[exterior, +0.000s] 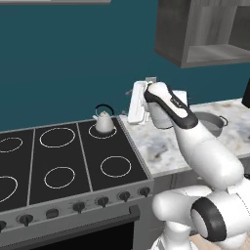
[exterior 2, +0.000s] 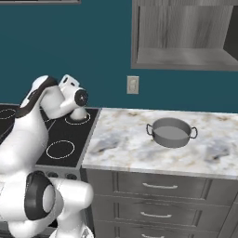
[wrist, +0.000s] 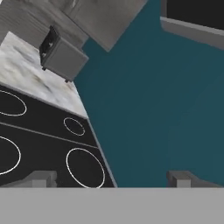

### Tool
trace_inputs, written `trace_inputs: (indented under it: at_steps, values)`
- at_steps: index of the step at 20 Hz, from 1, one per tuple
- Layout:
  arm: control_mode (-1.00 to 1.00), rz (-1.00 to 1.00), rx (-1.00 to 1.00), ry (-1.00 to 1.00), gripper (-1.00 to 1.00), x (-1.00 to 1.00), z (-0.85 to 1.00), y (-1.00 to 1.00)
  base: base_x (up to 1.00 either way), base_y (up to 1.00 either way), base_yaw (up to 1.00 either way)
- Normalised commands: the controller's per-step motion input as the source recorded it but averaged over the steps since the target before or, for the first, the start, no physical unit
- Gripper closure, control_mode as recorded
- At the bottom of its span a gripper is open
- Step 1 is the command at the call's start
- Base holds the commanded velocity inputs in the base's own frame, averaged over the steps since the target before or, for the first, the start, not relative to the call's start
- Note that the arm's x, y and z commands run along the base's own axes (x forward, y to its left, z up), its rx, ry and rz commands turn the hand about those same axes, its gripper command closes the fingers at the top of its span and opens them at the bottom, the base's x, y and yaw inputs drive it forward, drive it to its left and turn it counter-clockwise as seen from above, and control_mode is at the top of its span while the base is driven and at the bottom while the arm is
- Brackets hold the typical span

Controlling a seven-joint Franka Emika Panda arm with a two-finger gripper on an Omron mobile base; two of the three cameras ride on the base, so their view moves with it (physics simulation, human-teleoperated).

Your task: Pick the kettle from the cabinet and place it on a stove burner. Then pick the pot from the counter and place it on another stove burner. Finally, turn both burners on.

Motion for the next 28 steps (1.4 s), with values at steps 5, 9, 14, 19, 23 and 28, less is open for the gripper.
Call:
trace_inputs:
  at_steps: [5, 9, 14, 19, 23, 28]
  values:
    - [-1.0, 0.0, -0.08, -0.1, -1.0, -0.46, 0.13, -0.07, 0.0, 0.0, 0.0]
    - [-1.0, 0.0, -0.1, -0.11, -1.0, -0.42, 0.17, -0.09, 0.0, 0.0, 0.0]
    - [-1.0, 0.0, -0.16, -0.06, -1.0, -0.28, 0.36, -0.11, 0.0, 0.0, 0.0]
    - [-1.0, 0.0, -0.21, 0.0, -1.0, -0.29, 0.52, 0.0, 0.0, 0.0, 0.0]
    - [-1.0, 0.0, -0.19, 0.01, -1.0, -0.4, 0.3, -0.01, 0.0, 0.0, 0.0]
    - [-1.0, 0.0, -0.13, 0.04, -1.0, -0.42, 0.14, -0.11, 0.0, 0.0, 0.0]
